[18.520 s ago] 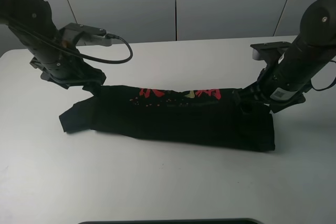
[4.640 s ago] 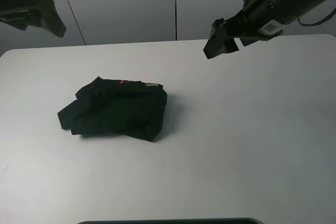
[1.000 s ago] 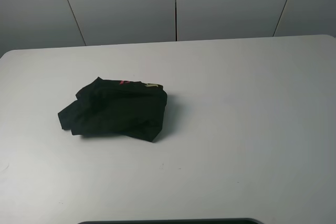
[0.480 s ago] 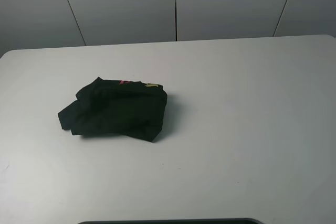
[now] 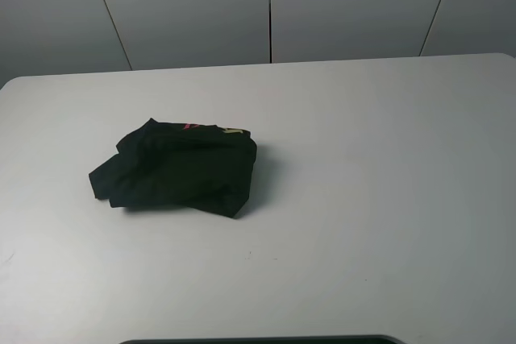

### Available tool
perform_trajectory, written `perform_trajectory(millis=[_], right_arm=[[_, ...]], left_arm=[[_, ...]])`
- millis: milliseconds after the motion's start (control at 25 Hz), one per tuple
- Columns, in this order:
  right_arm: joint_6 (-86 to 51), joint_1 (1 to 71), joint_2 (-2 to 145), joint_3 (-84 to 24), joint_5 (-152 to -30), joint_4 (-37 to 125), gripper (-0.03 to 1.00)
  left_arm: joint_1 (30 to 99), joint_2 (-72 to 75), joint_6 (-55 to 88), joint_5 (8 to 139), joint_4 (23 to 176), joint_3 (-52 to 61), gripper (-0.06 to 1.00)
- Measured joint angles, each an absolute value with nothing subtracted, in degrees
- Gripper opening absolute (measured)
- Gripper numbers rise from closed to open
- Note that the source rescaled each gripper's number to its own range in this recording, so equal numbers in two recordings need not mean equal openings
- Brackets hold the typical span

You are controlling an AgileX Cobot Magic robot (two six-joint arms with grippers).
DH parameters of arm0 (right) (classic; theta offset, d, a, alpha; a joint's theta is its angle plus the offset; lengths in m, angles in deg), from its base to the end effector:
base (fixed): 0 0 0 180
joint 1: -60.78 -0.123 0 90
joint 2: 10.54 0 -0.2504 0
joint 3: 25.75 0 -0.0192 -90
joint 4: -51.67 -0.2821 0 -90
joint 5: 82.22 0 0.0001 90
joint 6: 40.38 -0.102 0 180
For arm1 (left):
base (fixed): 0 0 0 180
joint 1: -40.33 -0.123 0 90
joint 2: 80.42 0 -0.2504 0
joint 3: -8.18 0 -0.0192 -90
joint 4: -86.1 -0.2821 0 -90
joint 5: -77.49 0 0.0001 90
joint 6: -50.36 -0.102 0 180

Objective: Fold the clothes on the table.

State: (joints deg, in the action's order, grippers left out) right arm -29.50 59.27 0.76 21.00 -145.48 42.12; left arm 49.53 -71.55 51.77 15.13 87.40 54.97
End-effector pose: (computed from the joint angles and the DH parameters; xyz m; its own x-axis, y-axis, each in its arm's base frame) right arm 0.0697 0.0170 0.2856 -0.4939 -0.1259 -0.8604 -0.2108 0.9773 -0.0220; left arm 0.0635 -0.0124 0.2886 -0.4696 0.0405 -0.8820 0.1610 0.9861 -0.0404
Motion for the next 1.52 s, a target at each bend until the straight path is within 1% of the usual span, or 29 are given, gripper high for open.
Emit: perform_trajectory(millis=[560, 720, 1520], right_arm=[[-29.5, 59.58, 0.65, 21.0, -145.48, 42.12, 1.0], [-29.36, 58.17, -0.14, 21.0, -145.48, 42.12, 1.0], [-28.87, 58.02, -1.59, 21.0, -145.48, 42.12, 1.0]], left_arm=[[49.53, -71.55, 51.21, 15.13, 87.4, 54.97, 0.99], [49.53, -71.55, 51.21, 15.13, 87.4, 54.97, 0.99], [49.53, -71.55, 51.21, 15.13, 87.29, 54.97, 0.99]])
